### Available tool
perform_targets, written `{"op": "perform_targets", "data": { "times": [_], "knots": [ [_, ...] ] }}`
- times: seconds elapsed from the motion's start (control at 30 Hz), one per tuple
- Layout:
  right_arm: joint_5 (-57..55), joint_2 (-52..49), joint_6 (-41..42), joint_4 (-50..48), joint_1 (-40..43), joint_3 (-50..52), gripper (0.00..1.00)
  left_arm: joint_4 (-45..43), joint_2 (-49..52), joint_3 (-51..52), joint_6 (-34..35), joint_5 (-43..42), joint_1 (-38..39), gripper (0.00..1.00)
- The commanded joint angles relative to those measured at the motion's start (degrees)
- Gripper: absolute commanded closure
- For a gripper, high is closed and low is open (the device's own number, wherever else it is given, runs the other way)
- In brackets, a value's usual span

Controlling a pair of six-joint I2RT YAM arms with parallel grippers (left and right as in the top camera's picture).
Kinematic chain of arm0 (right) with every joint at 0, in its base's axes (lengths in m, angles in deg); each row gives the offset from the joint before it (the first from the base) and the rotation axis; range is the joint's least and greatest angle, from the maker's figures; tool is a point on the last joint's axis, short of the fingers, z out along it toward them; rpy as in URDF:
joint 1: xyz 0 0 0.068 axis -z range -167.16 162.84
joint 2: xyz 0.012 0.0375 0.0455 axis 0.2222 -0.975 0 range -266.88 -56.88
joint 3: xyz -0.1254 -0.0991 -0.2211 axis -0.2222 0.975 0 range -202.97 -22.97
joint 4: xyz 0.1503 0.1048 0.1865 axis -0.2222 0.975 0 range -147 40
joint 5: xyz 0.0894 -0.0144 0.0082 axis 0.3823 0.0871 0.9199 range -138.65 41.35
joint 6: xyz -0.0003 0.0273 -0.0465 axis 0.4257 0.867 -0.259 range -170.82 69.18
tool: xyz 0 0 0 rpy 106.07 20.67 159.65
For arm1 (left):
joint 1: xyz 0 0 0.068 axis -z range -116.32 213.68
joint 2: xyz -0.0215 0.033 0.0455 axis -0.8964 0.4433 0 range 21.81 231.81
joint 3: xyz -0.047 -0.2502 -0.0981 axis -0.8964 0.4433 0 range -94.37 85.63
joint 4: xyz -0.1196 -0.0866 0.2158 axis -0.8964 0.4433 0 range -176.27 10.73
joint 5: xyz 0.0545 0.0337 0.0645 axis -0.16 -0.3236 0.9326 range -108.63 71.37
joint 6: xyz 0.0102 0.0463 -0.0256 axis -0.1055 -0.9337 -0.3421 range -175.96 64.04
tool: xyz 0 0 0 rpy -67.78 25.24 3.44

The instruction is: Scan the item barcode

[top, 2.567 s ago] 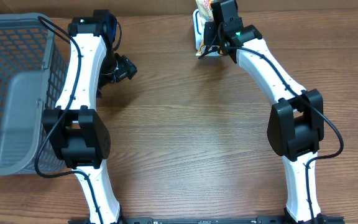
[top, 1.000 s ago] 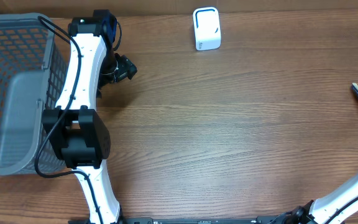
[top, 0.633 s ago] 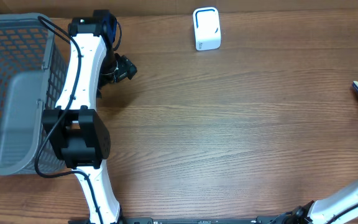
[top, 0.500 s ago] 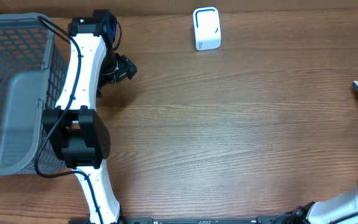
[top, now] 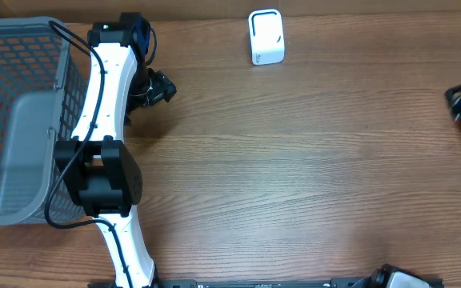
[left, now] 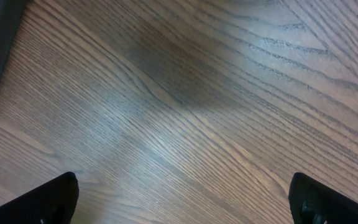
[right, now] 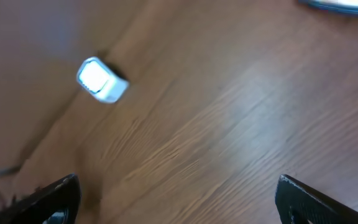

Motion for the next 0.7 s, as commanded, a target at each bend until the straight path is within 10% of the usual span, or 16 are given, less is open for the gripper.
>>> {"op": "perform_targets", "data": {
  "times": [0.0,0.67],
  "knots": [
    [-3.08,6.14,-1.18,0.09,-4.79,3.21,0.00,0.13,-1.60,-0.85,-1.11,-0.04,0.39,0.00],
    [-2.75,14.53,-4.68,0.09,-9.79,18.05,0.00,0.13,-1.60,-0.85,-1.11,-0.04,0.39,0.00]
  ]
}}
